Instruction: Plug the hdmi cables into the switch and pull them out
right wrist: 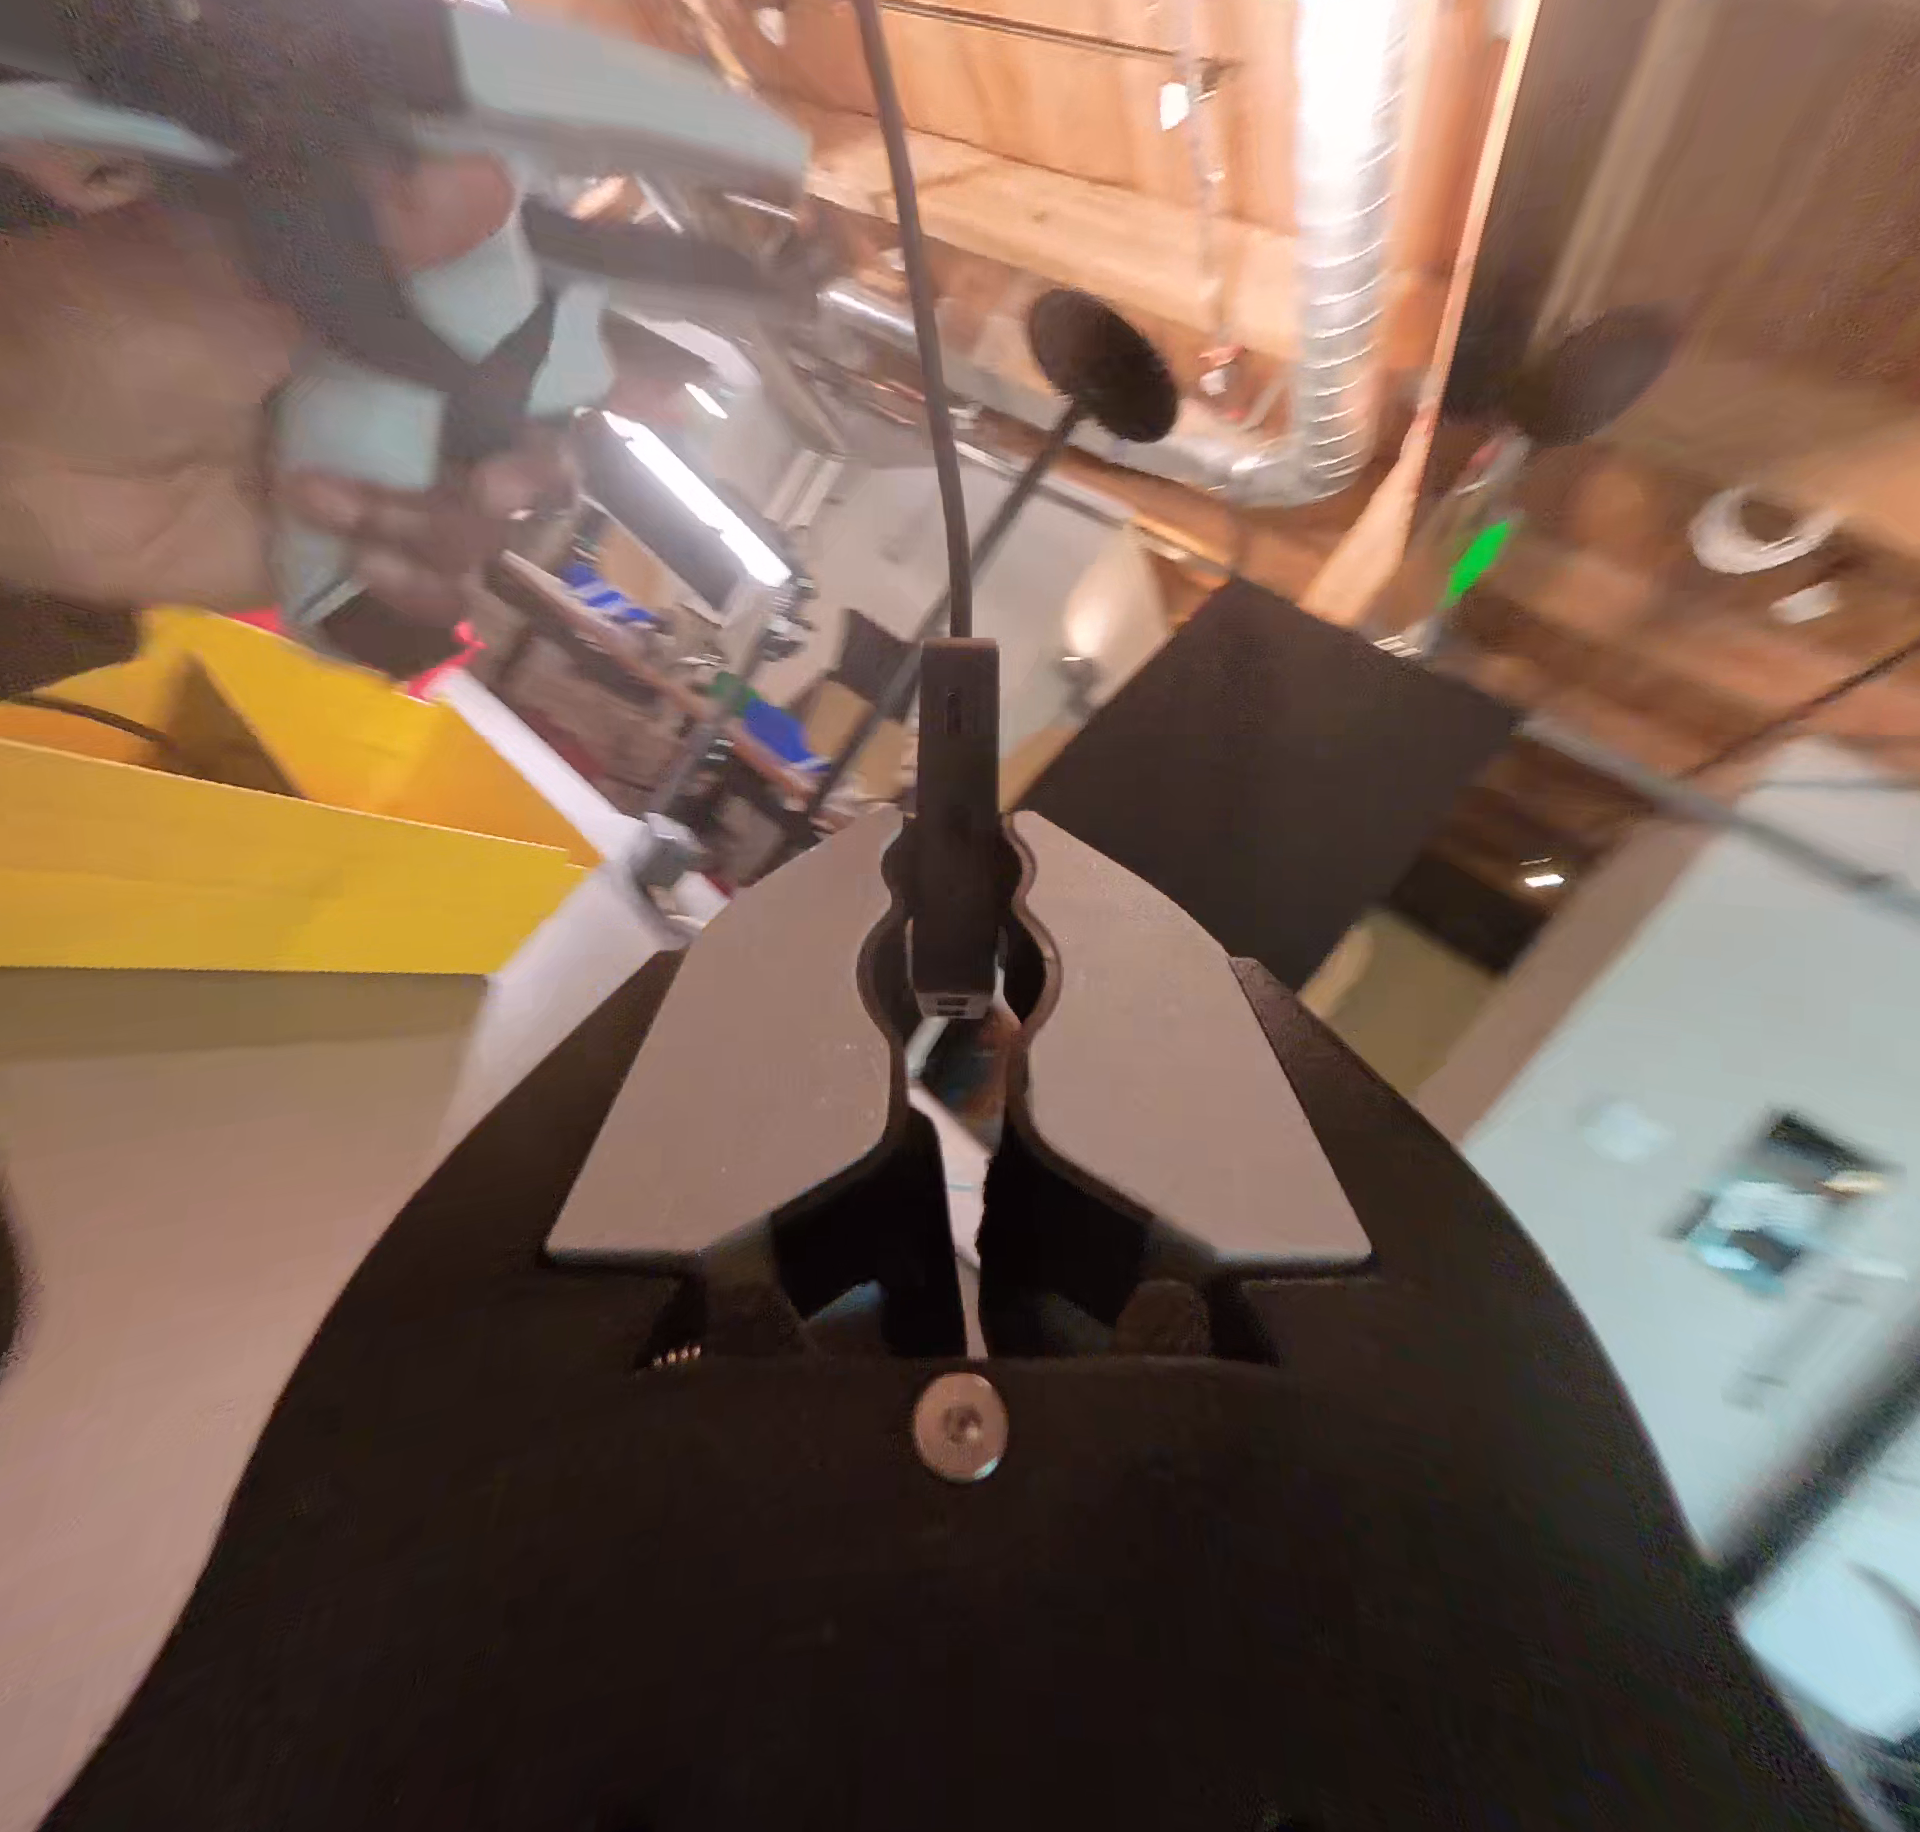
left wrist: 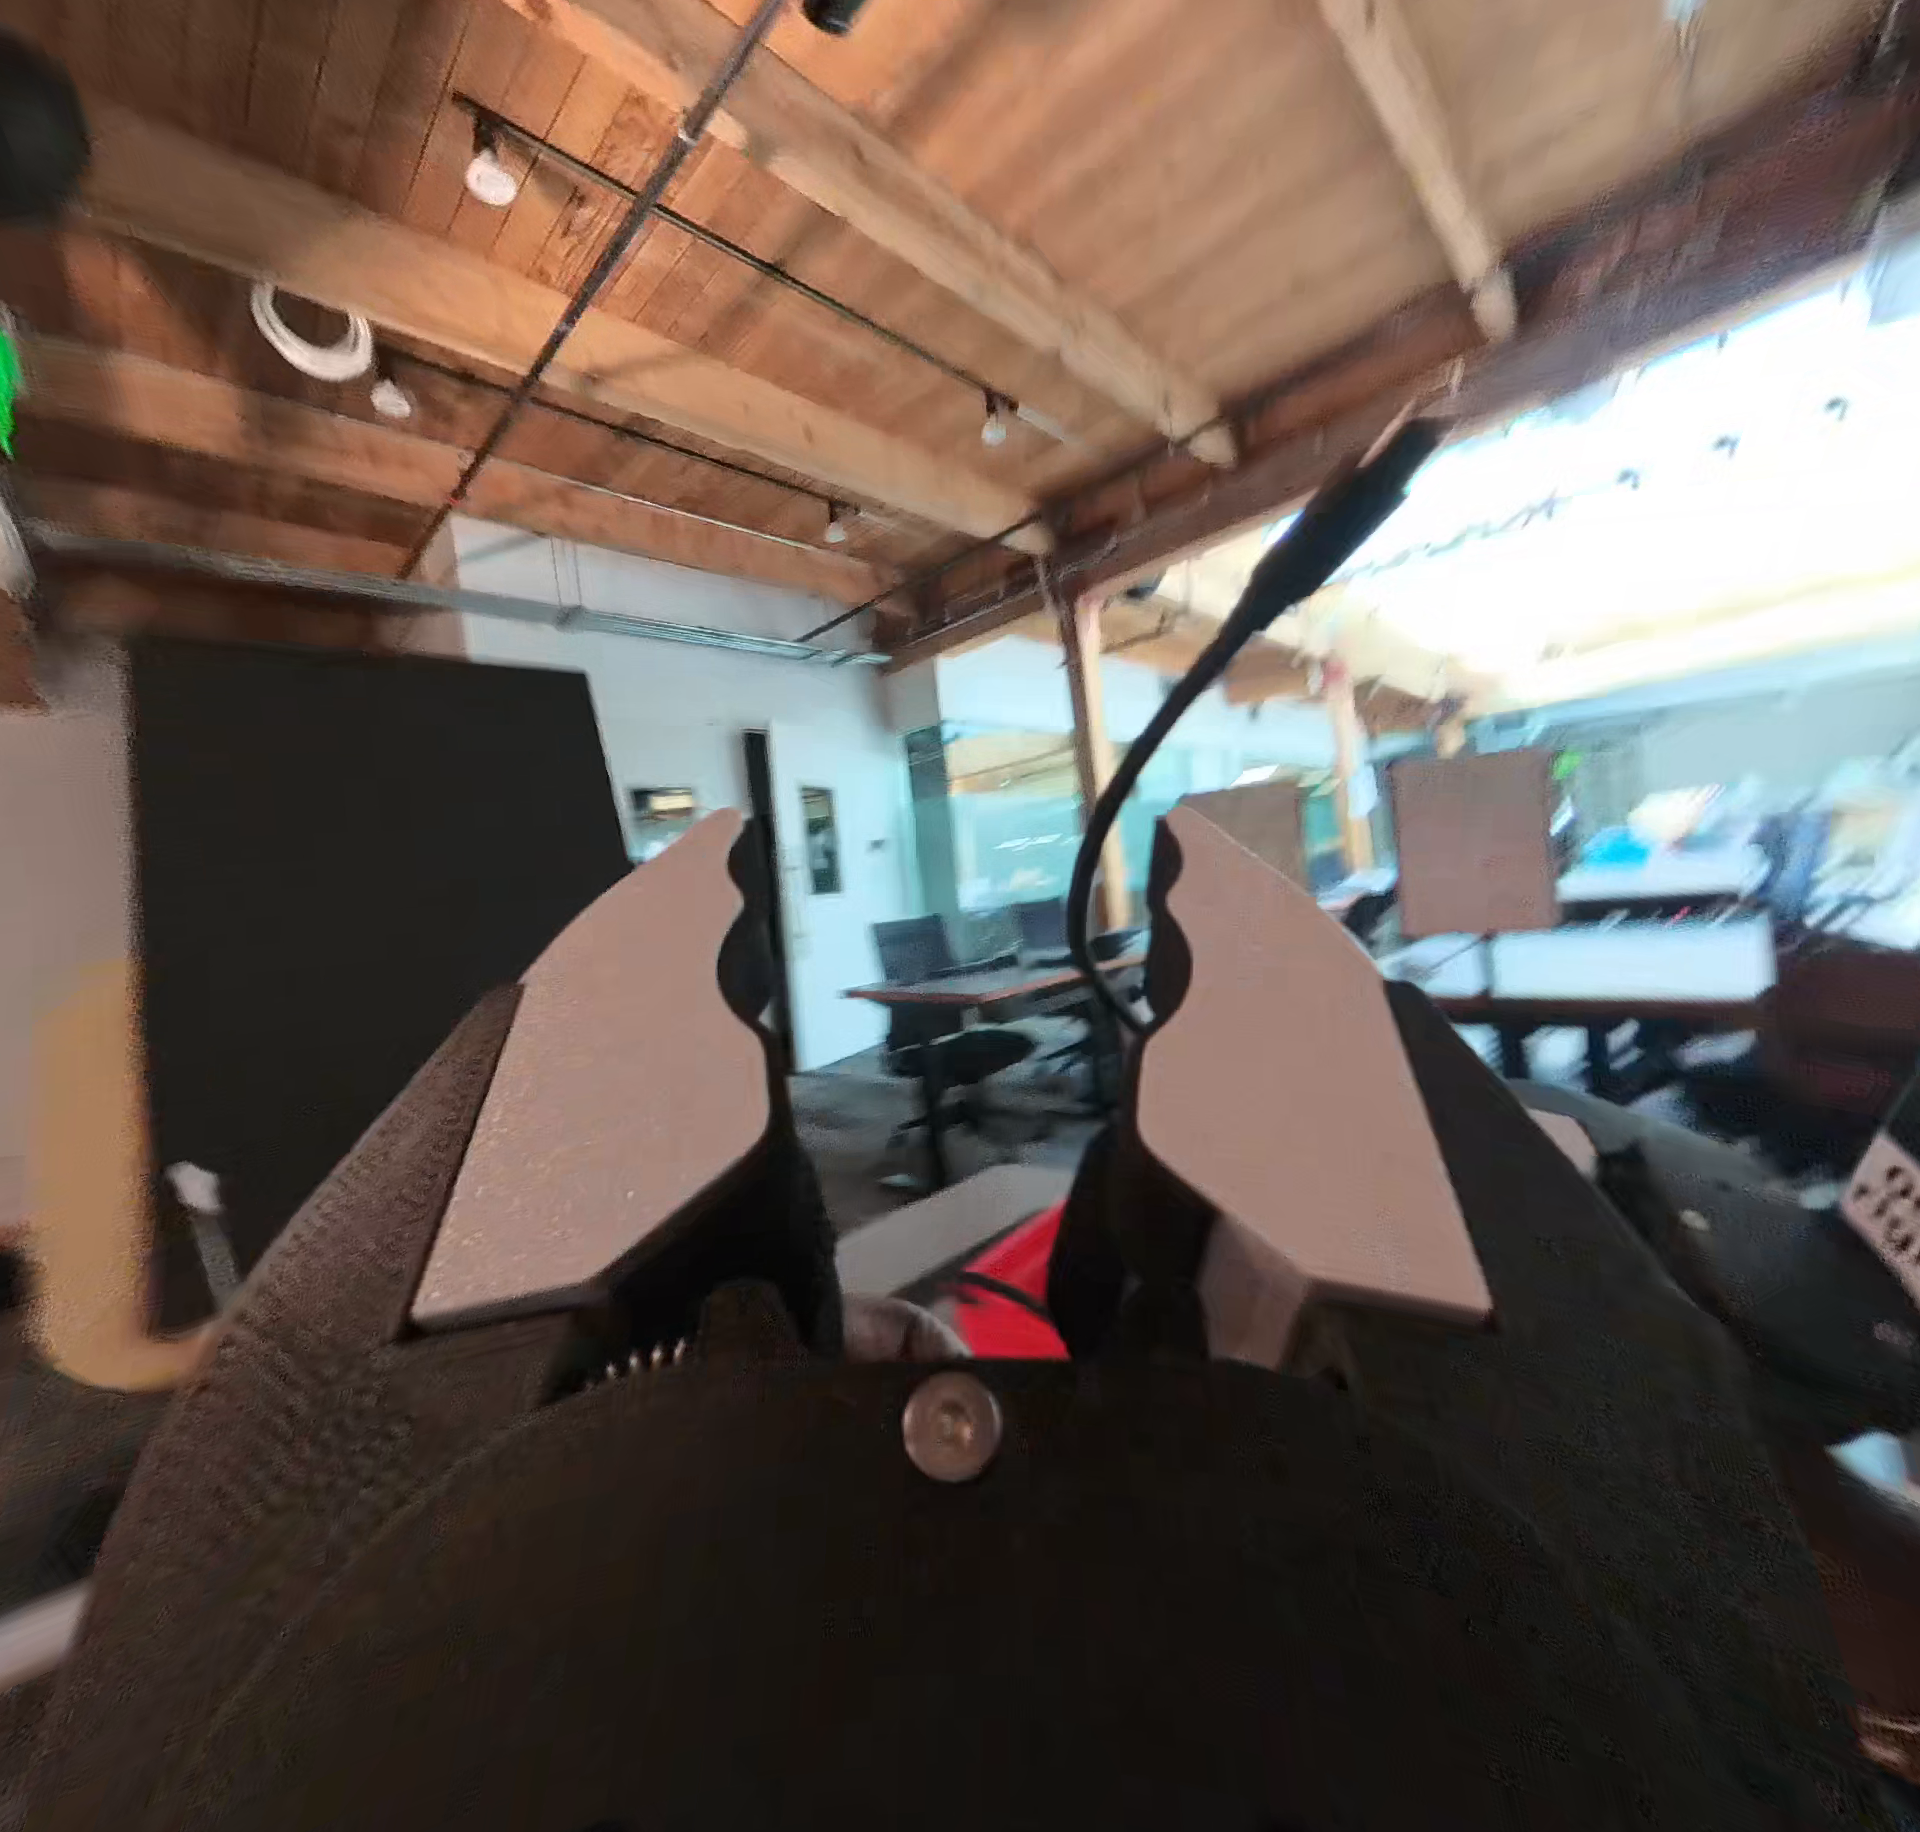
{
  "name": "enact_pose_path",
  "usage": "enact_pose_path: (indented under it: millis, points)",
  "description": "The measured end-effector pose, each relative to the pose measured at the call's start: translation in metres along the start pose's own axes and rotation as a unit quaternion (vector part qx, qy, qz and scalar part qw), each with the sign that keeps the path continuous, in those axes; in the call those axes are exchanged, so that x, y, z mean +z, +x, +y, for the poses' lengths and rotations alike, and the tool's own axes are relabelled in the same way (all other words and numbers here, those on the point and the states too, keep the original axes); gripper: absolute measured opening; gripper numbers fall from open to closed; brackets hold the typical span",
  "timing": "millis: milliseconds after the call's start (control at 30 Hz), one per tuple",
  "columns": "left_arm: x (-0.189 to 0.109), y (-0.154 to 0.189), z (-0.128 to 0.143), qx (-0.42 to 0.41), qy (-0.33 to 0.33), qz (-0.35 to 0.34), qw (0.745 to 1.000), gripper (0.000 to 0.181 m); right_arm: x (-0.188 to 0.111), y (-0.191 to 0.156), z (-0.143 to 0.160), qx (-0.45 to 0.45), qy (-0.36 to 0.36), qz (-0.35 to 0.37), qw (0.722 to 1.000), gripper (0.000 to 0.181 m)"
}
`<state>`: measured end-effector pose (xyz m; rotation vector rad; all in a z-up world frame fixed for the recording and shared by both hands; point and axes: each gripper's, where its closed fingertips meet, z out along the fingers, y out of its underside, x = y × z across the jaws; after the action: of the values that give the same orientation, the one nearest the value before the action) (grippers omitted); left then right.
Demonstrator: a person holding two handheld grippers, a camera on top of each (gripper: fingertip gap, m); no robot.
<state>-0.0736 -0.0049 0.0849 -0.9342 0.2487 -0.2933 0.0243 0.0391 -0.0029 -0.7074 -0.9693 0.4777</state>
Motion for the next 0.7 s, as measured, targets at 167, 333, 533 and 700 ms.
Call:
enact_pose_path:
  millis: [167,333,533,700]
  points:
    - [-0.006,0.037,0.087,-0.204,-0.075,0.116,0.969,0.099,-0.005,-0.004,-0.014,-0.101,0.001,0.027,0.995,0.014]
    - [-0.004,0.072,0.092,-0.236,-0.093,0.197,0.947,0.087,-0.001,-0.032,-0.017,-0.173,-0.015,-0.01,0.985,0.013]
    - [-0.015,0.083,0.085,-0.209,-0.081,0.216,0.95,0.072,-0.006,-0.049,-0.031,-0.247,0.023,-0.032,0.968,0.015]
    - [-0.022,0.087,0.072,-0.344,-0.077,0.26,0.899,0.07,-0.023,-0.057,-0.053,-0.33,0.126,-0.043,0.935,0.022]
